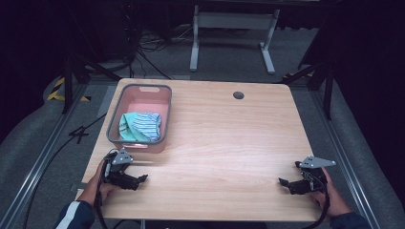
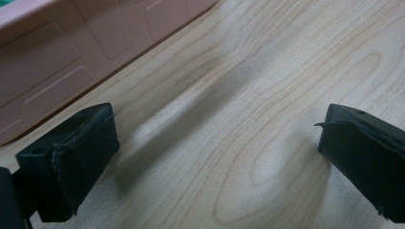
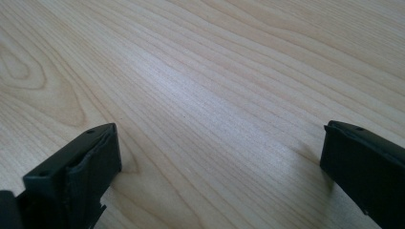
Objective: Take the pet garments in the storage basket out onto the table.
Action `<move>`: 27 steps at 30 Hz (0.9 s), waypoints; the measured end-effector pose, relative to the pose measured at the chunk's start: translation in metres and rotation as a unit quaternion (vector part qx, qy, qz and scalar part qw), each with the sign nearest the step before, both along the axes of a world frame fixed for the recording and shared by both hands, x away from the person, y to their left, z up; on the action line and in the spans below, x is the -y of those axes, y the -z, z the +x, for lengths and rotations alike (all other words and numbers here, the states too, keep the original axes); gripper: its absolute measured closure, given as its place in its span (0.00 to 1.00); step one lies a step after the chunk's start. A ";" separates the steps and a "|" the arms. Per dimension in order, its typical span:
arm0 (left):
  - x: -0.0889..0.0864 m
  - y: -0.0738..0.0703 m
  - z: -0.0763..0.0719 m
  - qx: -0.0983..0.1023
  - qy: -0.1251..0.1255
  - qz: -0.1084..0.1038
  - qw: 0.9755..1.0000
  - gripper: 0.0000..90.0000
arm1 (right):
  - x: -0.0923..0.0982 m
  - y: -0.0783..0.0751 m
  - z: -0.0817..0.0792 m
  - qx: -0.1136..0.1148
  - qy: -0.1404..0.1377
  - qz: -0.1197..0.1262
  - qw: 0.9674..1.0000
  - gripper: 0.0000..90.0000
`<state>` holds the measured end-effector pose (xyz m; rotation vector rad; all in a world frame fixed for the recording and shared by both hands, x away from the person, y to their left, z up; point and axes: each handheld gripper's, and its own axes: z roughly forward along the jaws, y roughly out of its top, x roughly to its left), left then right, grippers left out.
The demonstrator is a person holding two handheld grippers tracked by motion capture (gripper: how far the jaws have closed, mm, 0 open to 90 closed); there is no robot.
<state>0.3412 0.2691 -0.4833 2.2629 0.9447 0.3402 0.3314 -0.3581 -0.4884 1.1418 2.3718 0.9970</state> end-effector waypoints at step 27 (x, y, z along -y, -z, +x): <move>-0.006 -0.031 -0.014 -0.004 0.038 0.011 0.999 0.21 | 0.000 0.000 0.000 0.000 -0.002 0.000 1.000 0.00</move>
